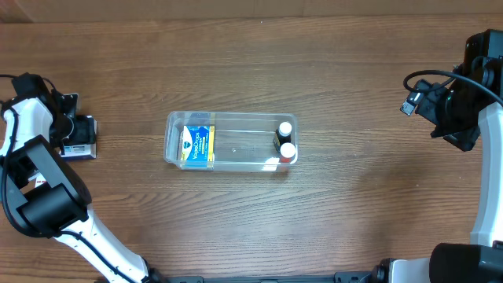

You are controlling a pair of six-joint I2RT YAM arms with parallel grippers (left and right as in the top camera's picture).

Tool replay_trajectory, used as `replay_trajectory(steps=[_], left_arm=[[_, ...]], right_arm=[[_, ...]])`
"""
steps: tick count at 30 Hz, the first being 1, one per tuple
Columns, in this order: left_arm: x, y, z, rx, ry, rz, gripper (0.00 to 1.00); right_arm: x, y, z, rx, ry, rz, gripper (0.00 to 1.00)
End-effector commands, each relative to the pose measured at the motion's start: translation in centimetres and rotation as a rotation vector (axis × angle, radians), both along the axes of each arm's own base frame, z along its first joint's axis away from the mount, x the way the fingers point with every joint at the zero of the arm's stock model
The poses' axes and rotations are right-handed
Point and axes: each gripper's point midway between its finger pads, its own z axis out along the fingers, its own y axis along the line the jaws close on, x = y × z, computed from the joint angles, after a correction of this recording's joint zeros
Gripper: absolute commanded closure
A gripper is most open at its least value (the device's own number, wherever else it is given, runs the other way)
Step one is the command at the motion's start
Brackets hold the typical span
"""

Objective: Pack container
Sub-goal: 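Move the left gripper to the white box and grasp it, then carry the white box with the left gripper into the container's middle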

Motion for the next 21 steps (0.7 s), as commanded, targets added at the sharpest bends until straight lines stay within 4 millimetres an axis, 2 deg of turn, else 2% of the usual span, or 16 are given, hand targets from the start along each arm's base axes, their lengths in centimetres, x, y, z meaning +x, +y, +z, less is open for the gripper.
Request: replay_trajectory(steps=[1, 6, 10, 13, 16, 21], left_arm=[[0.6, -0.1, 0.3, -0.027, -0.013, 0.064, 0.37], [1.1, -0.1, 2.1, -0.034, -0.022, 0.11, 0.37], [2.7, -1.3, 5.0, -0.062, -0.081, 0.091, 0.42], [4.0, -2.7, 8.3, -0.036, -0.141, 0.055, 0.43], [5.0, -5.0, 12.1, -0.009, -0.214, 0.006, 0.42], [5.6, -11.1, 19.6, 0.031, -0.358, -0.097, 0.41]], right_arm=[[0.0, 0.1, 0.1, 0.003, -0.009, 0.007, 0.0], [0.0, 0.1, 0.1, 0.003, -0.009, 0.007, 0.0], [0.0, 0.1, 0.2, 0.003, -0.009, 0.007, 0.0], [0.0, 0.1, 0.1, 0.003, -0.009, 0.007, 0.0], [0.0, 0.2, 0.2, 0.003, -0.009, 0.007, 0.0], [0.0, 0.2, 0.1, 0.003, -0.008, 0.007, 0.0]])
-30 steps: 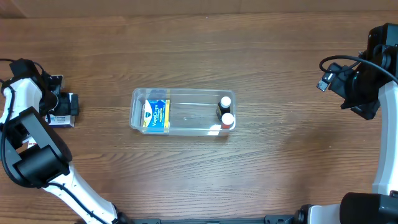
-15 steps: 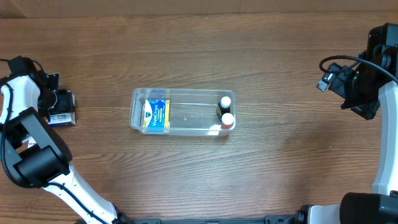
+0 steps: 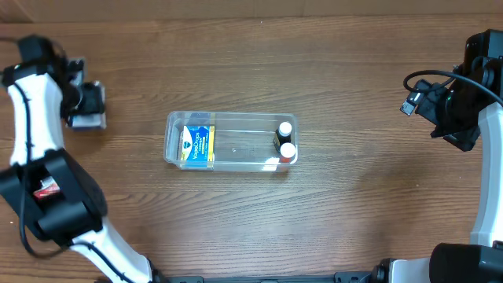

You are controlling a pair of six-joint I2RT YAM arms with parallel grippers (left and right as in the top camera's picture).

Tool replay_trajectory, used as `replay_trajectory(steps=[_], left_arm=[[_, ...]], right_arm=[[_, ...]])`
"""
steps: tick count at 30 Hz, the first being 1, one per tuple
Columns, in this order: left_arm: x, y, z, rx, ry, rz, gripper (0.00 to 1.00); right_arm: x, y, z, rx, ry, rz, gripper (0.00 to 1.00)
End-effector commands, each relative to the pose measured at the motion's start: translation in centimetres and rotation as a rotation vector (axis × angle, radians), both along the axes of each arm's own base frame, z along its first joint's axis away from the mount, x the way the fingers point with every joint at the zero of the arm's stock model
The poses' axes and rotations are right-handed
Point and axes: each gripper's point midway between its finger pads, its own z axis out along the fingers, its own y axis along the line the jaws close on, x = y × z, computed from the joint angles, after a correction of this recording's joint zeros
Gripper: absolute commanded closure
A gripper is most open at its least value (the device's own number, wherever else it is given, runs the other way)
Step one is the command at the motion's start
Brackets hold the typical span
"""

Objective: Pack container
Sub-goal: 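Carry the white box with the left gripper into the container's middle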

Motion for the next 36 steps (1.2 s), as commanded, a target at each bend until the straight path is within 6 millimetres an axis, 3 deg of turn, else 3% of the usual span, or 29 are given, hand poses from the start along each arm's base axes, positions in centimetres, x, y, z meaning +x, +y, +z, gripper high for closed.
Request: replay_trajectory(steps=[1, 3, 6, 10, 14, 17, 27, 36], left_arm=[[0.7, -5.4, 10.1, 0.036, -0.221, -0.068, 0.41], [-0.1, -8.7, 12.8, 0.026, -0.266, -0.108, 0.41], [-2.0, -12.9, 15.3, -0.013, -0.293, -0.138, 0.41], [-5.5, -18.5, 15.7, -0.104, -0.223, -0.132, 0.42], [-8.5, -22.2, 14.1, -0.188, -0.09, -0.035, 0.49], [-9.9, -24.2, 13.2, -0.216, -0.019, 0.012, 0.45], [-10.2, -31.6, 10.3, -0.242, 0.066, -0.054, 0.44], [-9.0, -32.8, 4.1, -0.177, 0.221, -0.031, 0.43]], right_arm=[[0.0, 0.2, 0.1, 0.003, -0.008, 0.007, 0.0], [0.0, 0.2, 0.1, 0.001, -0.008, 0.012, 0.0], [-0.1, 0.2, 0.1, 0.001, -0.005, 0.014, 0.0], [-0.1, 0.2, 0.1, 0.003, -0.003, 0.014, 0.0], [-0.2, 0.2, 0.1, 0.003, 0.0, 0.014, 0.0], [-0.3, 0.2, 0.1, 0.004, 0.003, 0.014, 0.0], [-0.5, 0.3, 0.0, 0.007, 0.014, 0.014, 0.0], [-0.5, 0.3, 0.0, 0.007, 0.013, 0.015, 0.0]])
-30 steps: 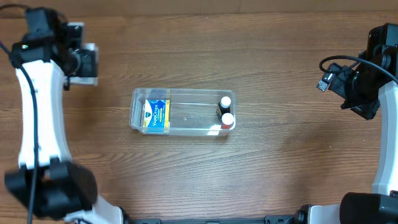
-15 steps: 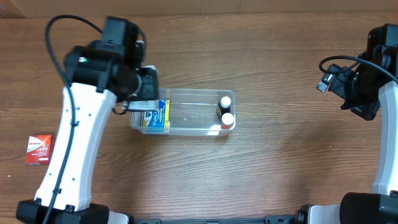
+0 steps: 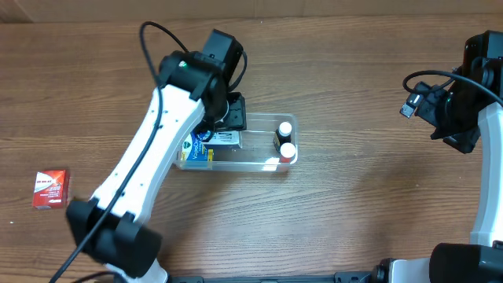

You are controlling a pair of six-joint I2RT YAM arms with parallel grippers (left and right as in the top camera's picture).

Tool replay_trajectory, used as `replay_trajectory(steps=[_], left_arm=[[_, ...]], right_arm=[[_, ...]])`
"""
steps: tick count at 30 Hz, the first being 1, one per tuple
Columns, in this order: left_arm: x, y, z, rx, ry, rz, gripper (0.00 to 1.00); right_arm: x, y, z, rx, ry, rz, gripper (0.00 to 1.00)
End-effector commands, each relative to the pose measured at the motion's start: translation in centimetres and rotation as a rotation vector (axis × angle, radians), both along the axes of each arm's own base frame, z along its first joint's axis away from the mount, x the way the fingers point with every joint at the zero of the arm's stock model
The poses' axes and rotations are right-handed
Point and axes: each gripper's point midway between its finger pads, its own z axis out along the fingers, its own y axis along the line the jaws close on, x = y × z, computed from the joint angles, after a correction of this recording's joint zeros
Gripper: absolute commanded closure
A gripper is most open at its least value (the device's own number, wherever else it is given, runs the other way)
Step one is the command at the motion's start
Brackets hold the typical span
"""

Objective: Pack container
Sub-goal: 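Carry the white box with the left gripper into the container's middle, then release the white box and press it down beside the VapoDrops box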

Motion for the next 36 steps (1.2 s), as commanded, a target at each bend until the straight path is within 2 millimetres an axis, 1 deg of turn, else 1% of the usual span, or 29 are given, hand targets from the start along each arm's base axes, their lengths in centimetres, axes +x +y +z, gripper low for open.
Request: replay_trajectory(steps=[1, 9, 13, 17, 18, 20, 21, 22, 24, 29, 33, 36], left_arm=[[0.6, -0.4, -2.8, 0.025, 0.067, 0.033, 0.43], [0.9, -0.6, -6.7, 0.069, 0.162, 0.027, 0.42], [1.0, -0.6, -7.9, 0.081, 0.187, 0.027, 0.42], [0.9, -0.8, -8.1, 0.083, 0.192, 0.023, 0.39], [0.9, -0.8, -8.1, 0.083, 0.192, 0.022, 0.32], [0.9, -0.8, -8.1, 0.084, 0.192, 0.022, 0.25], [0.9, -0.8, -8.1, 0.083, 0.191, 0.022, 0.23], [1.0, -0.8, -8.1, 0.084, 0.191, 0.022, 0.18], [1.0, -0.7, -8.1, 0.087, 0.189, 0.014, 0.14], [1.0, -0.7, -8.1, 0.087, 0.188, -0.003, 0.15], [1.1, -0.6, -8.0, 0.096, 0.182, -0.01, 0.2], [1.3, -0.8, -7.9, 0.09, 0.167, -0.024, 0.22]], right_arm=[[0.0, 0.2, 0.2, 0.003, -0.01, 0.011, 0.0], [0.0, 0.2, 0.2, 0.002, -0.01, 0.011, 0.0], [0.0, 0.2, 0.2, 0.002, -0.01, 0.011, 0.0], [0.0, 0.2, 0.2, 0.002, -0.011, 0.01, 0.0], [0.0, 0.2, 0.2, 0.002, -0.011, 0.01, 0.0], [0.0, 0.2, 0.2, 0.002, -0.01, 0.011, 0.0], [0.0, 0.2, 0.2, 0.002, -0.01, 0.011, 0.0], [0.0, 0.2, 0.2, 0.002, -0.009, 0.011, 0.0], [0.0, 0.2, 0.2, 0.002, -0.01, 0.011, 0.0], [0.0, 0.2, 0.2, 0.002, -0.01, 0.01, 0.0], [0.0, 0.2, 0.2, 0.002, -0.009, 0.011, 0.0], [0.0, 0.2, 0.2, 0.002, -0.009, 0.011, 0.0]])
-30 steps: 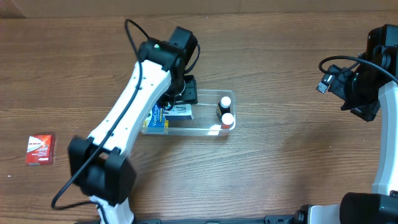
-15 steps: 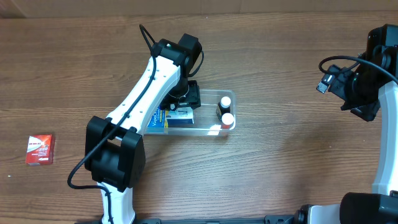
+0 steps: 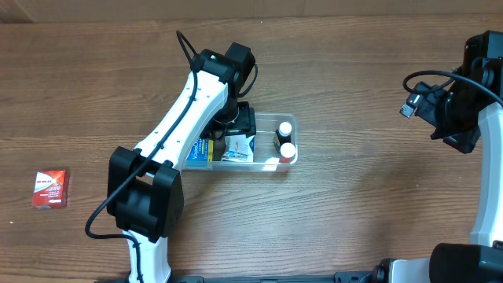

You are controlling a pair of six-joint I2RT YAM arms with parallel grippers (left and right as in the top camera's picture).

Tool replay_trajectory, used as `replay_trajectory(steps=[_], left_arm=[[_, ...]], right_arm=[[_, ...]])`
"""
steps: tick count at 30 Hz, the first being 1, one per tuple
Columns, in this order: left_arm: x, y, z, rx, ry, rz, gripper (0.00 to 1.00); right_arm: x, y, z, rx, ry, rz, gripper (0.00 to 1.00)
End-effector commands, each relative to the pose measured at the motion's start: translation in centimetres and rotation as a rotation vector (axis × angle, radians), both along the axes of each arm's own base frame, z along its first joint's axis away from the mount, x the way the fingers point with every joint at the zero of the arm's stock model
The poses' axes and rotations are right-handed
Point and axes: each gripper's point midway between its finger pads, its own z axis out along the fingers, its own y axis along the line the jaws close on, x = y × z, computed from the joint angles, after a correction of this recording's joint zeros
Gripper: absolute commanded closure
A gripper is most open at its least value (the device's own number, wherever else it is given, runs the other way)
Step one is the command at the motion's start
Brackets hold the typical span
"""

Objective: Pack container
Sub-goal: 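Release the white box and press it down beside the VapoDrops box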

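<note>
A clear plastic container (image 3: 267, 117) lies at the middle of the table. Inside, a yellow and blue box (image 3: 202, 151) sits at its left end and two white-capped bottles (image 3: 284, 128) (image 3: 288, 149) at its right end. My left gripper (image 3: 238, 132) reaches down into the container's middle, shut on a white and blue box (image 3: 240, 149) that is low inside the walls. The left arm hides part of the container's left half. My right arm (image 3: 456, 106) stays at the right edge, and its fingers do not show clearly.
A small red pack (image 3: 49, 189) lies on the wooden table far to the left. The left arm's base (image 3: 141, 212) stands in front of the container, and its links slant across the table towards the container.
My left gripper has moved a little right and lower with the white and blue box, from the container's left-centre to its middle. The right arm has not moved.
My left gripper was shut on the white and blue box at the table's far left edge. It then held the box further back on the left. Later the box was over the container, uncovering a red pack on the left. Now the box is low inside the container.
</note>
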Motion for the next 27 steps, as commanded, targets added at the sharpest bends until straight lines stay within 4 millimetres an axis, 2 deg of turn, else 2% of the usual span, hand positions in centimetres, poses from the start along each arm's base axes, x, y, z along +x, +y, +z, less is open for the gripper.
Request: replay_trajectory(steps=[1, 2, 3, 4, 6, 7, 10, 19, 27], left_arm=[[0.4, -0.3, 0.1, -0.002, -0.02, -0.033, 0.23], [0.5, -0.4, 0.1, -0.005, -0.025, -0.035, 0.26], [0.6, -0.5, 0.1, -0.008, -0.029, -0.035, 0.34], [0.7, -0.6, 0.1, -0.011, -0.032, -0.042, 0.51], [0.8, -1.0, 0.1, -0.022, -0.041, -0.094, 0.72], [0.8, -1.2, 0.0, -0.024, -0.047, -0.125, 0.78], [1.0, -1.7, -0.1, -0.03, -0.062, -0.172, 0.84], [0.4, -1.8, -1.7, -0.016, -0.042, -0.199, 0.85], [-1.1, -0.9, -5.2, 0.006, 0.006, -0.217, 0.84]], right_arm=[[0.0, 0.2, 0.2, 0.003, -0.009, 0.011, 0.0], [0.0, 0.2, 0.2, 0.003, -0.009, 0.011, 0.0], [0.0, 0.2, 0.2, 0.002, -0.009, 0.011, 0.0], [0.0, 0.2, 0.2, 0.003, -0.009, 0.011, 0.0], [0.0, 0.2, 0.2, 0.003, -0.01, 0.011, 0.0], [0.0, 0.2, 0.2, 0.002, -0.009, 0.011, 0.0], [0.0, 0.2, 0.2, 0.002, -0.009, 0.011, 0.0], [0.0, 0.2, 0.2, 0.002, -0.009, 0.011, 0.0], [0.0, 0.2, 0.2, 0.002, -0.009, 0.011, 0.0]])
